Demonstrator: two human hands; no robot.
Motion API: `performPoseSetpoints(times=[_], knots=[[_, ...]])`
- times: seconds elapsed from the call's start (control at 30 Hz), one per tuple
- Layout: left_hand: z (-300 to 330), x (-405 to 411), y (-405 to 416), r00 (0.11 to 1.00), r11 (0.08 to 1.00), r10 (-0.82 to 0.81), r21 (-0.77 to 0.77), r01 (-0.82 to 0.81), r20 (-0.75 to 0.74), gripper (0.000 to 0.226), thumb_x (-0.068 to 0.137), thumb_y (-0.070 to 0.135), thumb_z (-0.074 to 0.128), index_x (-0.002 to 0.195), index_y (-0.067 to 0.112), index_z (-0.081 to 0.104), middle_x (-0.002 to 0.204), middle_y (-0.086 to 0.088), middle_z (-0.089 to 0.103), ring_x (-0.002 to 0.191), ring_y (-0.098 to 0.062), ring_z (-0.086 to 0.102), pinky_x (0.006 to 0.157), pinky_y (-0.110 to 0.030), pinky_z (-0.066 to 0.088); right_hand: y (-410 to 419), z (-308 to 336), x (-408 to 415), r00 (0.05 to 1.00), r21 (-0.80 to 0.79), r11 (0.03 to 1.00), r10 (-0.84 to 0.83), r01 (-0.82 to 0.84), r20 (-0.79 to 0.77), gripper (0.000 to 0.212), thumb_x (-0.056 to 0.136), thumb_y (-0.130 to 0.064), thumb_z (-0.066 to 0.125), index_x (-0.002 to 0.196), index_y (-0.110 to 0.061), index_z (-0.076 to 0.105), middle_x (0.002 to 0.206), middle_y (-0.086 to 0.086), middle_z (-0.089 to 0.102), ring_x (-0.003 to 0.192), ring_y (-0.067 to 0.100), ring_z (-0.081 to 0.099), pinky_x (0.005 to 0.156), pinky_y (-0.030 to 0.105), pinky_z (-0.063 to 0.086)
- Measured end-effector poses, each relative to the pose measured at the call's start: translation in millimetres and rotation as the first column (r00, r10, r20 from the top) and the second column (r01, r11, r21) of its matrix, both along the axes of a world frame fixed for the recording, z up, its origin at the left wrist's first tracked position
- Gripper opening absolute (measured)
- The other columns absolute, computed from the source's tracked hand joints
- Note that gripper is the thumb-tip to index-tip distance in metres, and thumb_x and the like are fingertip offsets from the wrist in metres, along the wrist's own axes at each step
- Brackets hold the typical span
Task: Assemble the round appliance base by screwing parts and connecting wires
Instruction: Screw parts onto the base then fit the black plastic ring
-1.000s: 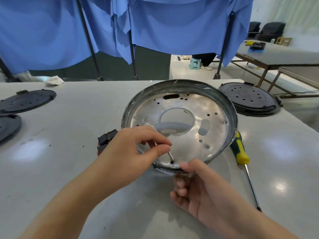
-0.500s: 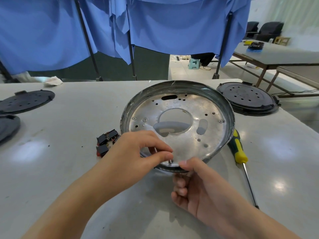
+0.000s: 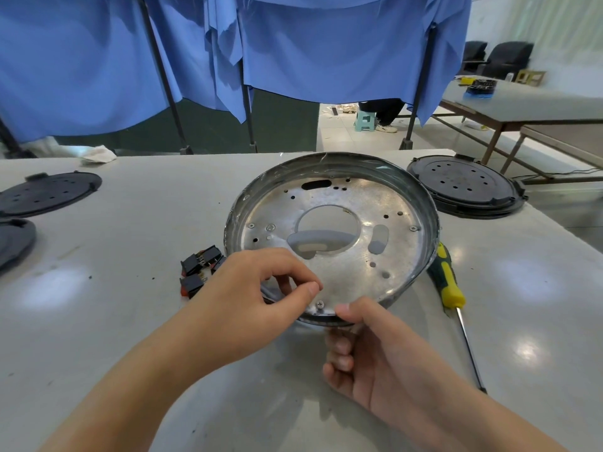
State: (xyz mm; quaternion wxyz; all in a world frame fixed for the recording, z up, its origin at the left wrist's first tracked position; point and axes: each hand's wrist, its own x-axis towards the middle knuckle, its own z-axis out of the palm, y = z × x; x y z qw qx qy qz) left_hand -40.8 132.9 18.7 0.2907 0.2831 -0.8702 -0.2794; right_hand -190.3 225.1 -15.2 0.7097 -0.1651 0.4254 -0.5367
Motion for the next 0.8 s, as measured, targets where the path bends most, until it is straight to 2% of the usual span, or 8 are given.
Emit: performPoseSetpoints(times=[0.13, 0.27, 0.37, 0.53, 0.67, 0.8], knots=[[-2, 0, 1, 0.999, 1.000, 0.001, -0.012, 0.000, 0.036, 0.018, 0.081, 0.032, 0.059, 0.071, 0.027, 0.072, 0.077, 0.014, 0.067, 0.079, -0.010, 0.064, 0.068, -0.018, 0.046, 0, 1, 0, 1.000, -0.001, 1.000, -0.005, 0.005, 0.007, 0.035, 0.051, -0.025, 0.071, 0.080, -0.011, 0.056, 0.055, 0.002, 0.039, 0.045, 0.012, 0.034, 0.052, 0.026, 0.047], [1, -1, 3, 0.996, 0.997, -0.026, -0.069, 0.032, 0.083, 0.033, 0.082, 0.038, 0.046, 0.076, 0.027, 0.076, 0.077, 0.013, 0.065, 0.082, -0.008, 0.062, 0.072, -0.020, 0.045, 0, 2, 0, 0.999, -0.009, 1.000, -0.012, 0.013, 0.041, 0.020, 0.051, -0.024, 0.073, 0.065, -0.012, 0.065, 0.056, 0.002, 0.038, 0.045, 0.012, 0.033, 0.052, 0.026, 0.047], [2, -2, 5, 0.993, 0.994, -0.027, -0.102, 0.039, 0.111, 0.037, 0.083, 0.039, 0.042, 0.080, 0.029, 0.077, 0.077, 0.013, 0.063, 0.084, -0.007, 0.058, 0.075, -0.019, 0.041, 1, 2, -2, 0.998, -0.001, 1.000, -0.009, 0.009, 0.055, 0.022, 0.053, -0.025, 0.073, 0.068, -0.011, 0.066, 0.056, 0.002, 0.037, 0.045, 0.012, 0.033, 0.052, 0.026, 0.047], [2, -3, 9, 0.979, 0.966, 0.005, -0.253, 0.047, 0.203, 0.040, 0.087, 0.041, 0.037, 0.078, 0.025, 0.073, 0.074, 0.012, 0.056, 0.077, -0.010, 0.050, 0.072, -0.029, 0.039, -1, 6, -5, 0.994, 0.054, 0.998, -0.036, 0.031, 0.099, 0.028, 0.053, -0.032, 0.078, 0.066, -0.010, 0.068, 0.055, 0.000, 0.032, 0.043, 0.011, 0.030, 0.046, 0.025, 0.045], [2, -4, 10, 0.981, 0.966, 0.015, -0.256, 0.035, 0.192, 0.035, 0.082, 0.049, 0.044, 0.084, 0.028, 0.072, 0.077, 0.014, 0.056, 0.078, -0.008, 0.051, 0.072, -0.025, 0.039, -1, 10, -10, 0.982, 0.112, 0.993, -0.041, 0.021, 0.182, 0.029, 0.057, -0.033, 0.081, 0.062, -0.008, 0.066, 0.053, -0.001, 0.029, 0.041, 0.010, 0.029, 0.043, 0.023, 0.045], [-1, -5, 7, 0.972, 0.954, 0.013, -0.295, 0.058, 0.235, 0.032, 0.075, 0.056, 0.057, 0.087, 0.031, 0.072, 0.080, 0.016, 0.055, 0.079, -0.005, 0.050, 0.074, -0.024, 0.040, -1, 12, -14, 0.955, 0.156, 0.987, -0.082, 0.038, 0.285, 0.035, 0.060, -0.031, 0.084, 0.072, -0.003, 0.068, 0.053, -0.002, 0.029, 0.040, 0.009, 0.030, 0.045, 0.023, 0.046]])
